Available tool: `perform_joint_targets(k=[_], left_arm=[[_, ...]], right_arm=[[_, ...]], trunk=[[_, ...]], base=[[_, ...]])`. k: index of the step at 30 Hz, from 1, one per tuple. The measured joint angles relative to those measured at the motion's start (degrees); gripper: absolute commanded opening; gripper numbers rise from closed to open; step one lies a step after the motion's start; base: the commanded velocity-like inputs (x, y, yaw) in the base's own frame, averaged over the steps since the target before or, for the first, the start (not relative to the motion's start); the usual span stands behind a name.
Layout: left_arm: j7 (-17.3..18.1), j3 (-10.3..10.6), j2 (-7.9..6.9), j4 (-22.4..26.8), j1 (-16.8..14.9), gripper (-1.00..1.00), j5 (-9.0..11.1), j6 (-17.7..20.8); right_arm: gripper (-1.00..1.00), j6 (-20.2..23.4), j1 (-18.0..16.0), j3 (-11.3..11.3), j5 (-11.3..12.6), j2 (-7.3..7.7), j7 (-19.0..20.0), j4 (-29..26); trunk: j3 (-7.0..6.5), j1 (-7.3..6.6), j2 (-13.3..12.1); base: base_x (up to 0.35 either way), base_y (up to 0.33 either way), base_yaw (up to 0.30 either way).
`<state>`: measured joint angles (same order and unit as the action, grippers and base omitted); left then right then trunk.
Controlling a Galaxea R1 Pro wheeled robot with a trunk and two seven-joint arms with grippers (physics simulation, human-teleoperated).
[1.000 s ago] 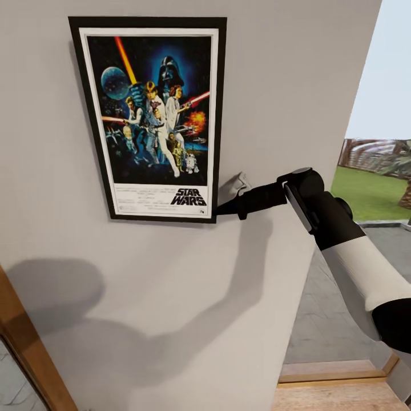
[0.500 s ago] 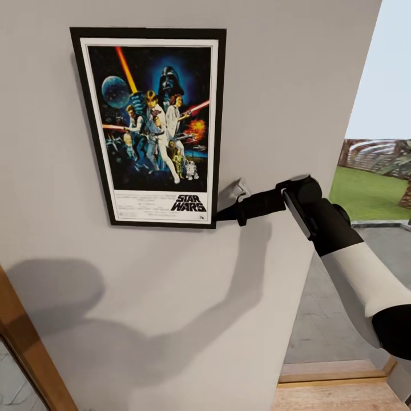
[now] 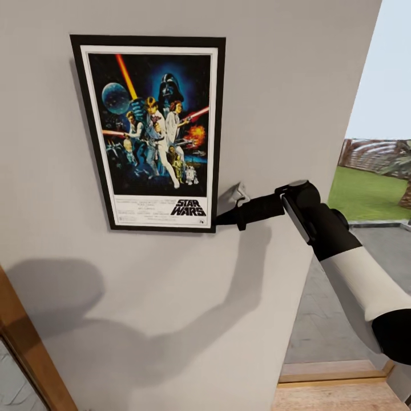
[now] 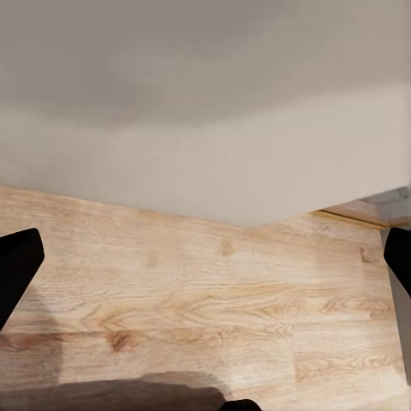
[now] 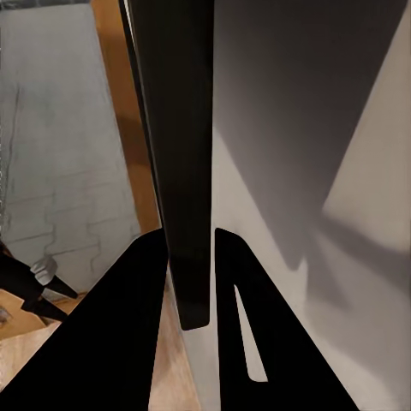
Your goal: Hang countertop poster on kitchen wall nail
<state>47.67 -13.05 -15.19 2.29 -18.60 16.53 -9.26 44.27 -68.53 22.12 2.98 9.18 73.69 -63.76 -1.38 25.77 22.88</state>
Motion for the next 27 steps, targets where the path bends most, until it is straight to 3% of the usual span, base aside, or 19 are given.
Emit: perform_joint_targets(k=[18,27], left_arm=[[0.0,0.0,0.0,0.0,0.0,1.0,0.0,0.0],[0.0,0.0,0.0,0.0,0.0,1.0,0.0,0.0]], right_arm=[[-1.0,-0.3,2.1,0.0,0.0,0.0,0.0,-0.2],[-1.0,-4.5,2.6,0.1,-0.1,0.0,0.0,0.2]], trunk=[[0.0,0.0,0.0],[0.0,0.0,0.0]], base=[[0.0,0.0,0.0],[0.0,0.0,0.0]])
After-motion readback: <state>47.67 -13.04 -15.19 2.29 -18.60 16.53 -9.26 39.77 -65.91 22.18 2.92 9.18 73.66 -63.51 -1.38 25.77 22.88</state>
